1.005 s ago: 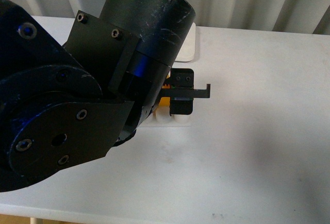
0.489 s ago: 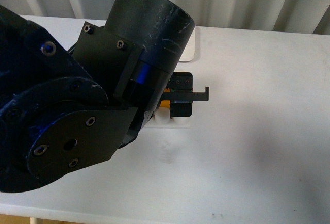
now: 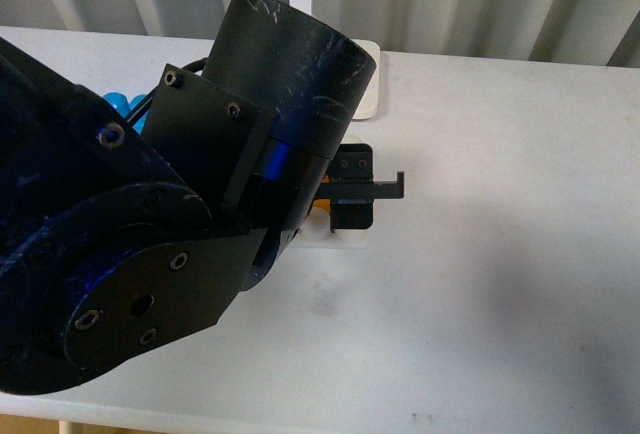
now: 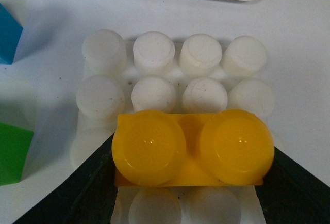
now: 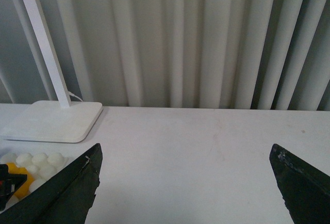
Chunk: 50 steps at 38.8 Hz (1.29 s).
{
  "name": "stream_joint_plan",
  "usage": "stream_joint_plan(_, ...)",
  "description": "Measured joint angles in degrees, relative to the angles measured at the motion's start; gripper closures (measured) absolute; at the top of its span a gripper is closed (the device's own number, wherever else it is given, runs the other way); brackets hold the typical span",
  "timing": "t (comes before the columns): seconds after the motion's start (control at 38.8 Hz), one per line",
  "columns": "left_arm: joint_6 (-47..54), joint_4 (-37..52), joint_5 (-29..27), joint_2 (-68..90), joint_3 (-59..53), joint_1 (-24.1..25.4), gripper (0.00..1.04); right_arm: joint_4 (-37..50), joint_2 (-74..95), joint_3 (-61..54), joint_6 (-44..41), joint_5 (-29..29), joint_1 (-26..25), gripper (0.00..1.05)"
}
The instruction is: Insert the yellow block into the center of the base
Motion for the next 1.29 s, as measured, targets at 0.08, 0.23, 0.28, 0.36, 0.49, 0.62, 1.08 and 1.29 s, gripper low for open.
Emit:
stream_joint_plan(0.08,0.07,0.04,-0.28,0.61,0.24,-0.09,0.39,0.0,0.0,0.0,0.0,0.0,0.0,0.09)
stream_joint_plan(0.23,0.46,-0.22,-0.9,1.44,0.83,-0.31,0.39,0.0,0.0,0.0,0.0,0.0,0.0,0.09)
stream_joint_plan(0.28,0.46,-0.28,-0.9,1.57,0.94,-0.35,0.39,0.0,0.0,0.0,0.0,0.0,0.0,0.09)
stream_joint_plan(0.36,0.52,-0.28,-1.05,1.95,1.09,-0.42,0.39,0.0,0.0,0.0,0.0,0.0,0.0,0.09)
stream_joint_plan(0.49,0.59,0.11,-1.29,2.62,1.16,-0.5,0.39,0.0,0.0,0.0,0.0,0.0,0.0,0.09)
stream_joint_plan(0.62,0.57,0.63,-1.42,2.89,1.14,-0.61,0.39,0.0,0.0,0.0,0.0,0.0,0.0,0.09)
stream_joint_plan(1.08,0.9,-0.33,0.39,-1.66,-0.94,0.81,0.05,0.0,0.0,0.0,0.0,0.0,0.0,0.09)
stream_joint_plan(1.29,0.87,-1.27,-0.24,-8.57,-2.97,2.4,0.06,0.0,0.0,0.0,0.0,0.0,0.0,0.09)
